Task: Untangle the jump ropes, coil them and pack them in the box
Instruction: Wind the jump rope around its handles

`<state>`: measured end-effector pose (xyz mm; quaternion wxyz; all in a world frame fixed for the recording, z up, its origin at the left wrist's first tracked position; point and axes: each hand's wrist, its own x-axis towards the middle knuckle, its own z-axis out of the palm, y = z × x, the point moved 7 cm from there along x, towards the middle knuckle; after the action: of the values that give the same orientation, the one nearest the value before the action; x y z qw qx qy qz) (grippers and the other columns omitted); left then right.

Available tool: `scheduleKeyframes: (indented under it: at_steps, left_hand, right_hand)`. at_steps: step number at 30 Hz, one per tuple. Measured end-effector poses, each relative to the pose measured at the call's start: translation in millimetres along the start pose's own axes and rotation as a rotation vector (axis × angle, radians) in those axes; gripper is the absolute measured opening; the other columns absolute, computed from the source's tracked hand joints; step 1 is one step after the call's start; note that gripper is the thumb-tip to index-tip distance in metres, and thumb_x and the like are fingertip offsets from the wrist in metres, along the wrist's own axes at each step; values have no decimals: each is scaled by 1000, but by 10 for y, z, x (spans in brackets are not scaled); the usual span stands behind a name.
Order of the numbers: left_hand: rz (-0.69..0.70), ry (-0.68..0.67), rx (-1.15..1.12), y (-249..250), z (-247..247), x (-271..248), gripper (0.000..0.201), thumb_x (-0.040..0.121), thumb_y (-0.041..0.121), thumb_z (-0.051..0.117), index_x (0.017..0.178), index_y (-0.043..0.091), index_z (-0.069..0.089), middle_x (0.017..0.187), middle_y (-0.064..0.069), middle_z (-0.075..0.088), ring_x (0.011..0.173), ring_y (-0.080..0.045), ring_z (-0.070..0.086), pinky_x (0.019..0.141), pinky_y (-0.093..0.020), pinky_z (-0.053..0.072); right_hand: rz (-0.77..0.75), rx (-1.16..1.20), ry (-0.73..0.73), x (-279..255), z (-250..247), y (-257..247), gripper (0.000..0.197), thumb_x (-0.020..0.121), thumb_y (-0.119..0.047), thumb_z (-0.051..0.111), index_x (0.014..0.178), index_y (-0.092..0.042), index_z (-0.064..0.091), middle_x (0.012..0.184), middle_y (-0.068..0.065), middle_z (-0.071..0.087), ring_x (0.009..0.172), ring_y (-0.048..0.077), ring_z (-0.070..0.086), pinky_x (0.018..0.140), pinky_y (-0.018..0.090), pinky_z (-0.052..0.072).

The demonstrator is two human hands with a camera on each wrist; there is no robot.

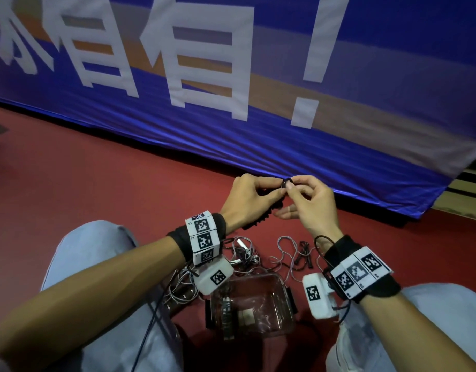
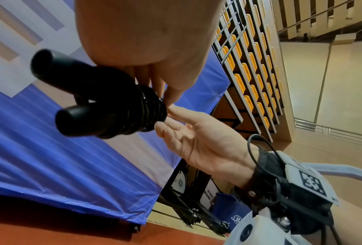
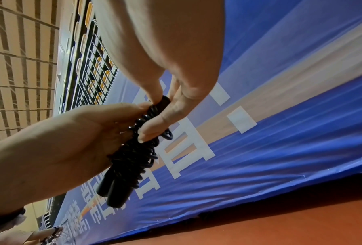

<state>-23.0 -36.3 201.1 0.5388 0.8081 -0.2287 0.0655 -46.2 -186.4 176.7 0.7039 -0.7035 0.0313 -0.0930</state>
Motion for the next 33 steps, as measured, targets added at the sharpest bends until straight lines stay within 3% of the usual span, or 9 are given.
scheduleKeyframes:
  at_steps: [3,9,12,15,18,20,26,30,33]
  left_hand:
    - [17,86,19,8,-34,1,24,88,21,75,112,17,78,112,7,75,106,6,66,98,-25,53]
    - [156,173,-6,191,-87,-44,28,80,10,75,108,13,79,110,2,75,103,3,68,95,-23,54]
    - [180,195,-26,207,-128,-22,30,77,8,75,107,13,79,109,1,76,101,0,69,96,-29,55]
    - [260,179,-24,265,-168,-20,31,77,4,74,107,11,79,110,0,76,103,-4,70,96,-34,56]
    - [378,117,-15,367,-110,-68,29,78,1,72,106,7,79,111,-3,75,105,-9,71,95,-37,56]
    - [418,110,8,412,-117,-67,26,79,1,73,103,7,79,108,-2,76,103,-11,71,94,-38,56]
    - [583,219,164,513,-257,2,18,81,4,80,98,10,81,103,0,73,97,-19,63,88,-31,50]
    - [557,311,119,426,-273,-9,19,85,0,74,102,6,79,107,-6,70,98,-19,66,85,-37,56]
    - [595,299,102,472,-248,-54,18,87,-4,70,103,1,77,108,-10,69,98,-17,69,82,-39,58]
  right_hand:
    - [-35,5,-24,14,25,3,17,102,-13,62,117,-8,57,99,15,73,62,42,73,61,46,64]
    - [124,283,-155,18,131,38,24,104,-13,53,124,-6,63,100,18,70,67,30,67,60,34,58]
    - [195,435,-244,-8,177,1,30,103,-21,48,114,-1,67,98,15,67,75,31,64,72,36,54]
    - [274,540,-239,-7,212,57,39,107,-35,44,122,-6,66,110,9,64,81,27,67,83,40,54]
    - [373,587,-243,-27,262,154,49,106,-43,49,141,-9,56,117,11,62,83,20,66,77,34,57]
    - [414,642,-239,-54,282,164,39,106,-38,51,132,-11,60,103,6,66,76,16,66,69,29,58]
    - [215,807,-165,7,210,-62,6,103,-16,55,105,-16,61,102,5,69,85,14,70,74,25,59]
    - [32,757,-115,23,126,-146,8,102,-7,54,101,-13,60,128,11,66,106,22,70,86,31,58]
    - [-66,681,-112,14,82,-236,9,99,-6,57,101,-14,61,131,9,65,108,23,67,84,32,58]
